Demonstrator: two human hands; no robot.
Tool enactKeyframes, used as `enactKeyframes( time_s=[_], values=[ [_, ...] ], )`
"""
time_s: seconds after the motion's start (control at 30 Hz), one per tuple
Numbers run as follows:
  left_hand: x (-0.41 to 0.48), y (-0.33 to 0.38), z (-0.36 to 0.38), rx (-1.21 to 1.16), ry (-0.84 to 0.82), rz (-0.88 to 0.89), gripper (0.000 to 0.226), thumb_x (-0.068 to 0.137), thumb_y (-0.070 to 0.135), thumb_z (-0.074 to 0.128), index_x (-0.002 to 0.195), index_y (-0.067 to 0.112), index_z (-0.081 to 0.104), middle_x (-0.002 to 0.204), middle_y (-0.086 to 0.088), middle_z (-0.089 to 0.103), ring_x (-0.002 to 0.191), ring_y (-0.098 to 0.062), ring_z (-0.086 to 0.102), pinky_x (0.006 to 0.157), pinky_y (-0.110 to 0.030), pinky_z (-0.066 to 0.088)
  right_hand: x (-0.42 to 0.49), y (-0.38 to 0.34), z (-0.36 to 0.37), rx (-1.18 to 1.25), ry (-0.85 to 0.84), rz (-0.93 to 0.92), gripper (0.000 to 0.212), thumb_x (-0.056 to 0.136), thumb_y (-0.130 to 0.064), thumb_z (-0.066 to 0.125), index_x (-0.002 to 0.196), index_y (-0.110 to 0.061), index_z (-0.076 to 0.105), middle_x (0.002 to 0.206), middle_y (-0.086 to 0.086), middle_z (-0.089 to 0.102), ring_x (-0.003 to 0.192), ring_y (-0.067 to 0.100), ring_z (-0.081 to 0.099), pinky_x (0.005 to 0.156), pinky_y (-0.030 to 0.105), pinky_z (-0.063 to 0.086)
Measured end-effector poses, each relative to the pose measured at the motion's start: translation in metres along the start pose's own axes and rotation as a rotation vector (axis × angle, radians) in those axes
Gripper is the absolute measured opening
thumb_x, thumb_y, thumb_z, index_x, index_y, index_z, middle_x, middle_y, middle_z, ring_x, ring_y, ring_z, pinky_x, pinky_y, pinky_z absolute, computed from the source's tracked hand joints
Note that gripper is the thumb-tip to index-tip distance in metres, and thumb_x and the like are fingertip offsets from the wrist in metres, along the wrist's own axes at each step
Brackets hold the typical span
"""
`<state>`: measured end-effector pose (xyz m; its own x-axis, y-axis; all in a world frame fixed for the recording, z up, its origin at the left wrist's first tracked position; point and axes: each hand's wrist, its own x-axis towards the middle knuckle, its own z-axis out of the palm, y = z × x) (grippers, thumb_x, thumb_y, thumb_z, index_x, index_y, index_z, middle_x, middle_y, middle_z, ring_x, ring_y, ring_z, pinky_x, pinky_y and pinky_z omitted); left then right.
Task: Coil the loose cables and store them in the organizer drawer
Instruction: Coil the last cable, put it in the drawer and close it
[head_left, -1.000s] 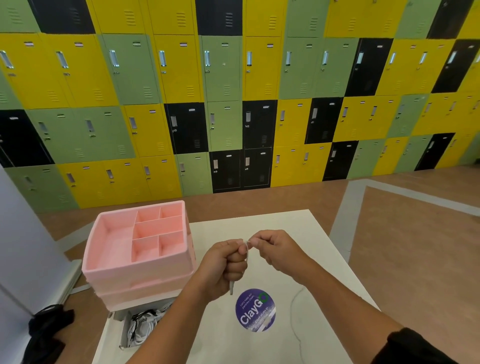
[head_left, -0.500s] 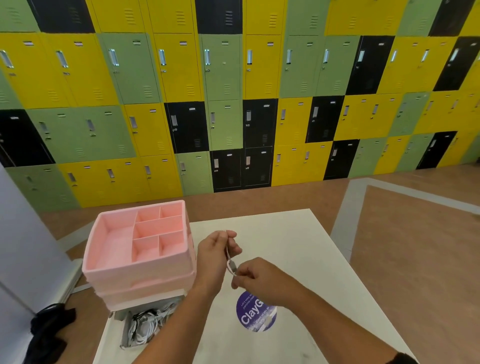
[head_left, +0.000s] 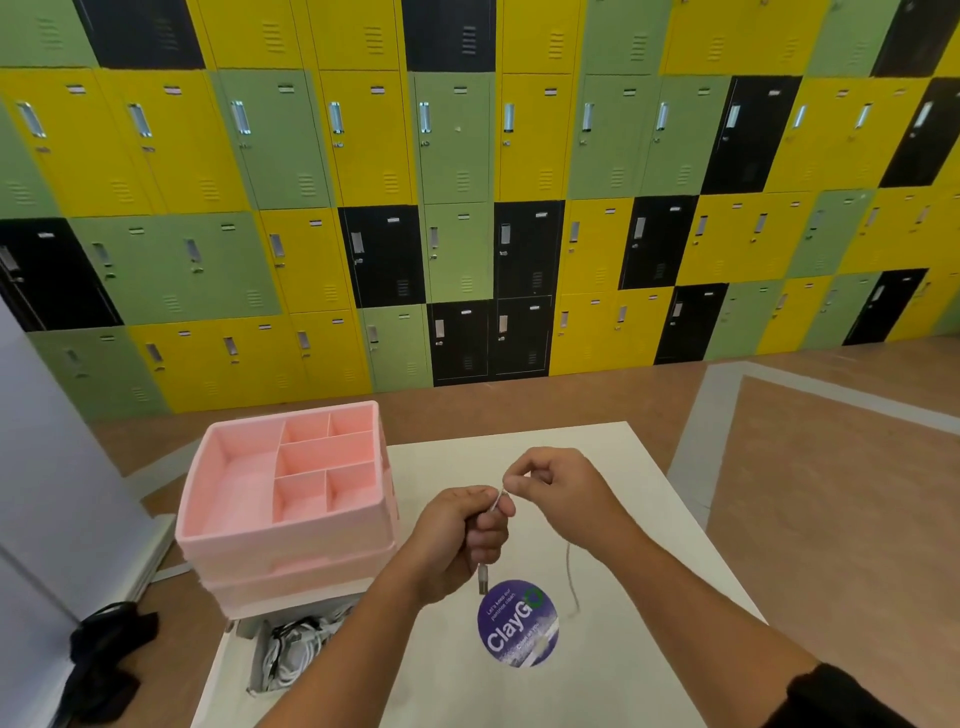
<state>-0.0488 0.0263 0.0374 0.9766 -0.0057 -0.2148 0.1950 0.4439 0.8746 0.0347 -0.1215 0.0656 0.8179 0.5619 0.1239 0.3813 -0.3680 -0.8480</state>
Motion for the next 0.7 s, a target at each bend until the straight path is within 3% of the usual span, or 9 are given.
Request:
enactKeyframes(
  time_s=[0.1,0.2,0.3,0.4,0.57,0.7],
  values=[
    [0.0,-0.001,-0.003,-0.016,-0.035,-0.014,0.032,0.105,0.013,0.037,0.087,0.002,0.062,0.06,0.002,0.027,0.048,-0.007,0.022,0.043,-0.018,0.022,-0.003,0.004,0.0,0.118,-0.07,0.042,0.013,0.094,-0.018,0.067,0.088,-0.015,0.077,0.07,-0.013,0.071,0.063,0.004,0.062,0.063,0.016,0.047],
    [-0.001,0.0,-0.003,-0.009,-0.048,-0.014,0.035,0.105,0.015,0.04,0.084,0.003,0.064,0.057,0.003,0.026,0.046,-0.006,0.022,0.041,-0.017,0.023,-0.007,0.005,0.001,0.206,-0.126,0.108,0.018,0.098,-0.016,0.062,0.087,-0.008,0.073,0.053,-0.01,0.052,0.047,0.003,0.042,0.05,0.018,0.035],
    [-0.002,0.0,0.005,0.096,-0.001,0.056,0.034,0.106,0.015,0.041,0.087,0.002,0.065,0.058,0.0,0.033,0.05,-0.01,0.028,0.047,-0.02,0.028,-0.008,0.003,0.001,0.277,-0.127,0.149,0.02,0.1,-0.014,0.057,0.085,-0.006,0.067,0.053,-0.002,0.045,0.045,0.007,0.034,0.044,0.018,0.03],
    [-0.001,-0.002,0.014,0.275,0.063,0.152,0.028,0.105,0.011,0.044,0.096,-0.003,0.066,0.062,-0.002,0.046,0.055,-0.012,0.041,0.056,-0.024,0.039,-0.007,0.002,-0.002,0.292,-0.096,0.179,0.023,0.101,-0.014,0.055,0.081,-0.008,0.064,0.05,-0.004,0.044,0.043,0.008,0.031,0.041,0.018,0.028],
    [-0.001,-0.003,0.015,0.459,0.192,0.223,0.039,0.108,0.022,0.042,0.082,0.004,0.065,0.057,-0.001,0.039,0.051,-0.011,0.033,0.048,-0.021,0.034,-0.008,0.0,0.001,0.249,-0.124,0.165,0.023,0.103,-0.017,0.053,0.084,-0.008,0.064,0.052,-0.001,0.043,0.042,0.006,0.032,0.041,0.017,0.029],
    [0.0,-0.003,0.014,0.426,0.204,0.232,0.04,0.107,0.022,0.042,0.078,0.006,0.064,0.058,-0.004,0.038,0.05,-0.012,0.031,0.047,-0.022,0.029,-0.007,0.0,0.001,0.299,-0.134,0.16,0.024,0.103,-0.017,0.053,0.083,-0.009,0.064,0.053,0.001,0.041,0.045,0.009,0.03,0.041,0.02,0.027]
  ],
)
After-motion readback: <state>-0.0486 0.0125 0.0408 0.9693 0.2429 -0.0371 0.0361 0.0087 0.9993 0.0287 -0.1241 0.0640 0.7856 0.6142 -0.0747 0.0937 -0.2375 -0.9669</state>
